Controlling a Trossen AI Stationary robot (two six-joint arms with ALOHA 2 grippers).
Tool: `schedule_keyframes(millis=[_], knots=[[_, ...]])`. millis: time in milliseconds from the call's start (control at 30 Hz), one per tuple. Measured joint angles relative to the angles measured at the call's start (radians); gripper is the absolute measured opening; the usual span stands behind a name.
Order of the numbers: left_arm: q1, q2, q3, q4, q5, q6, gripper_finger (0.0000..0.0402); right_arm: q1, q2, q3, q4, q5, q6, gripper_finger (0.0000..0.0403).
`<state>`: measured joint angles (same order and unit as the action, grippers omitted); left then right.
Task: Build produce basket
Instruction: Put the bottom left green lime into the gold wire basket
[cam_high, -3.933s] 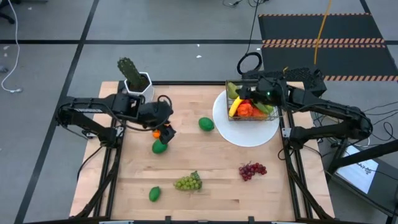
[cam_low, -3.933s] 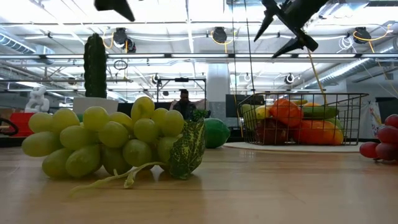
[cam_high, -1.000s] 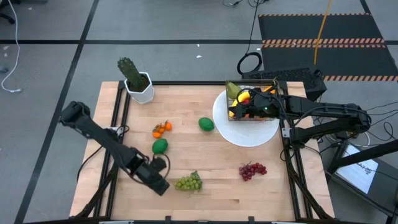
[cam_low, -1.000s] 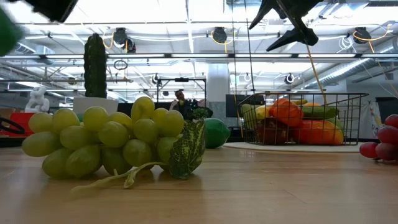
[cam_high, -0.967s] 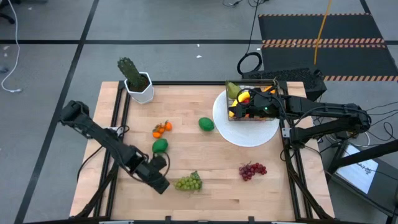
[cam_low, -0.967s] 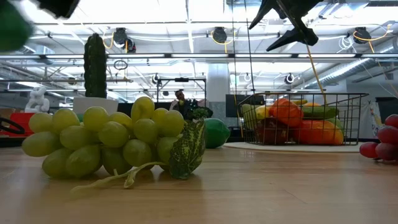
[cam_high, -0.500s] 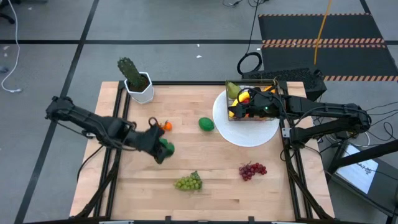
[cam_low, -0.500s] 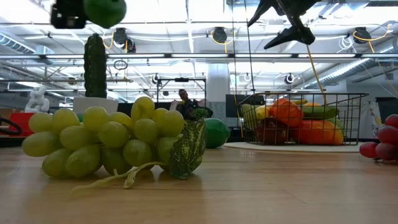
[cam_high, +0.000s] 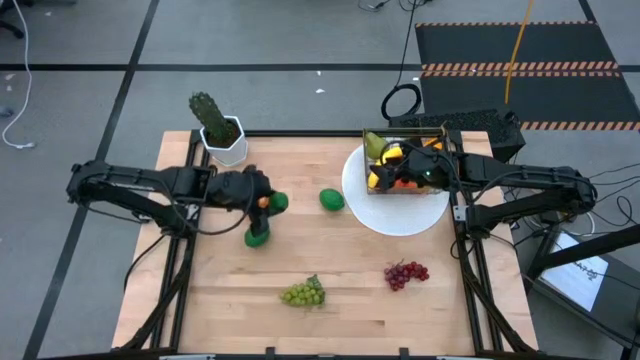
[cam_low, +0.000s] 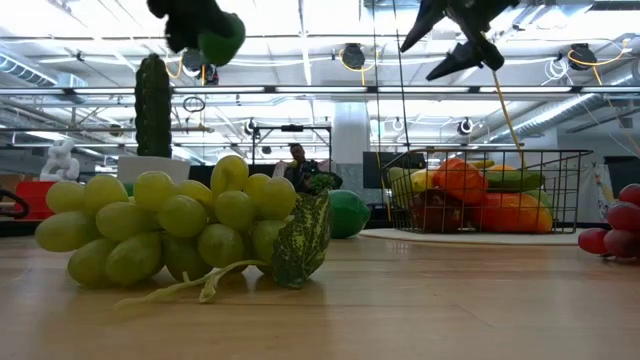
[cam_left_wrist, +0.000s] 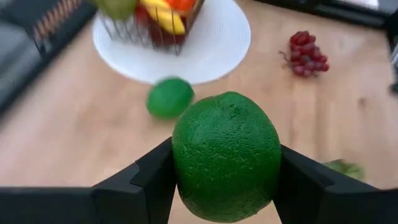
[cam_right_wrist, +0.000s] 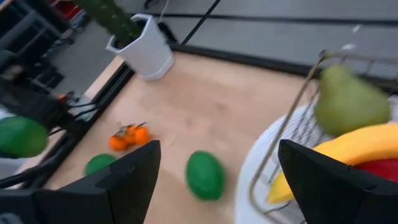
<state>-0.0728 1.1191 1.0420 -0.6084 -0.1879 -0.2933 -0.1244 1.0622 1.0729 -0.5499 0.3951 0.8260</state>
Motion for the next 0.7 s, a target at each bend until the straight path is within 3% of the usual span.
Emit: schedule_keyframes(millis=[267,533,700], knots=[[0.071,0.0,0.0,0.103,-0.065,0.425,0.0216,-0.095,0.0,0.0,0.0,0.025,-0.064,0.0318],[0.107,0.0,0.0,0.116,-0.097,0.636,0.0216,-0.17,0.0,0.0,0.0,0.02,-0.112,0.0318],[0.107,0.0,0.0,0.116,-0.098,0.71,0.0216,-0.172,0.0,0.0,0.0,-0.03,-0.057,0.0318]])
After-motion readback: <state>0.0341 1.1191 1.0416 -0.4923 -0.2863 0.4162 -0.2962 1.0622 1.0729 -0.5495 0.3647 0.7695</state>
